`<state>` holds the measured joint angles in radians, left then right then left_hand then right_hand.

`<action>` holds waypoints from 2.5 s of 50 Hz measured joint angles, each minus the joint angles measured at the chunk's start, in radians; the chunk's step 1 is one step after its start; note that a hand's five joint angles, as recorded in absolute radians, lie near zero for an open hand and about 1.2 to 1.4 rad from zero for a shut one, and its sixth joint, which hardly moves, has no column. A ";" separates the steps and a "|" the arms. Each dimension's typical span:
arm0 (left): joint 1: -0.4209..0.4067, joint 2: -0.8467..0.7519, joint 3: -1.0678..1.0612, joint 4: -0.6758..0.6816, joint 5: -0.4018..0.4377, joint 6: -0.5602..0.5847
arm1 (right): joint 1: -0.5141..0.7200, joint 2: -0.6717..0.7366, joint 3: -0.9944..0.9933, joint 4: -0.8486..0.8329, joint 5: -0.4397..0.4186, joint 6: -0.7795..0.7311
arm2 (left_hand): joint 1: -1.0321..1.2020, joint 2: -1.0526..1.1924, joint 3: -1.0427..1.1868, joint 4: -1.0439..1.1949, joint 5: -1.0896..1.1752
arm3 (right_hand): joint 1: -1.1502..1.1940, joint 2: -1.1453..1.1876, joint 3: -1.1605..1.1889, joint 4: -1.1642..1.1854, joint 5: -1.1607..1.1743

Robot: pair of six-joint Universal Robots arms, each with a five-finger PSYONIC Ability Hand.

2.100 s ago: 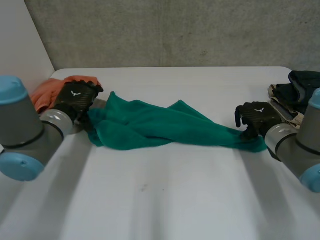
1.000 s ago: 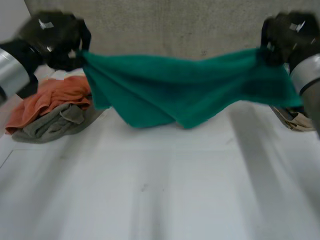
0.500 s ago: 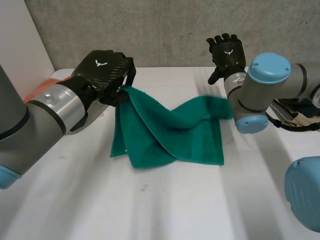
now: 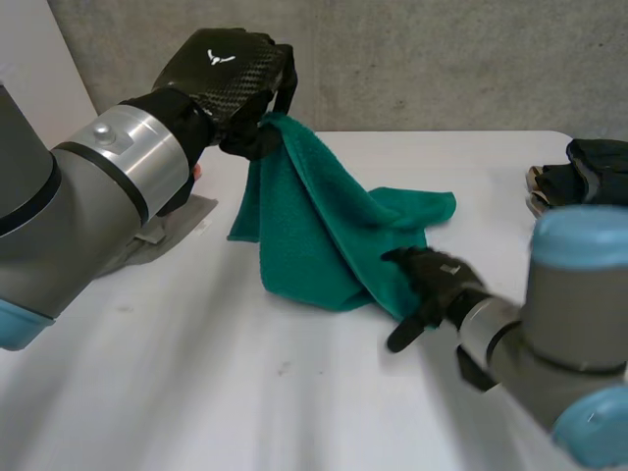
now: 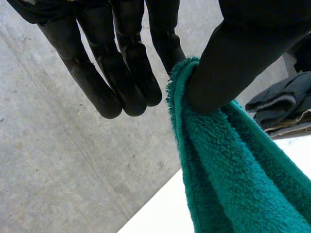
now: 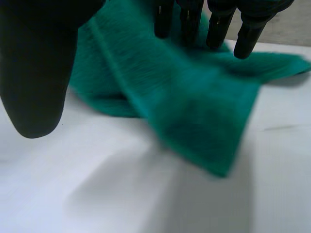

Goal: Fold the laundry.

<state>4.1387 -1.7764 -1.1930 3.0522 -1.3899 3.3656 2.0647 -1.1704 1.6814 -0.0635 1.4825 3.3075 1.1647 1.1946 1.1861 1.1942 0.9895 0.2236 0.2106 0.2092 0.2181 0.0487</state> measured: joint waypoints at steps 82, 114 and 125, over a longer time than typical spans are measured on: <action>0.090 -0.281 -0.247 0.210 -0.189 0.084 | -0.111 0.065 -0.090 -0.362 0.012 -0.672 | -0.055 -0.071 -0.066 -0.060 -0.046 | 0.924 0.967 0.983 0.979 0.959; 0.412 -0.391 -0.151 0.132 0.207 0.485 | -0.209 0.141 -0.034 -0.316 -0.012 -0.686 | -0.394 -0.442 -0.434 -0.443 -0.418 | 0.924 0.967 0.983 0.979 0.959; 0.401 -0.530 -0.026 0.007 0.260 0.574 | -0.209 0.147 -0.031 -0.317 -0.011 -0.689 | -0.660 -0.686 -0.674 -0.695 -0.669 | 0.924 0.967 0.983 0.979 0.959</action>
<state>4.5399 -2.3068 -1.2191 3.0590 -1.1301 3.9400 1.8561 -1.0234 1.6508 -0.3802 1.4711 2.6185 0.5051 0.5084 0.5119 0.4995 0.3201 1.1472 1.1780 1.1919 1.1969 1.0075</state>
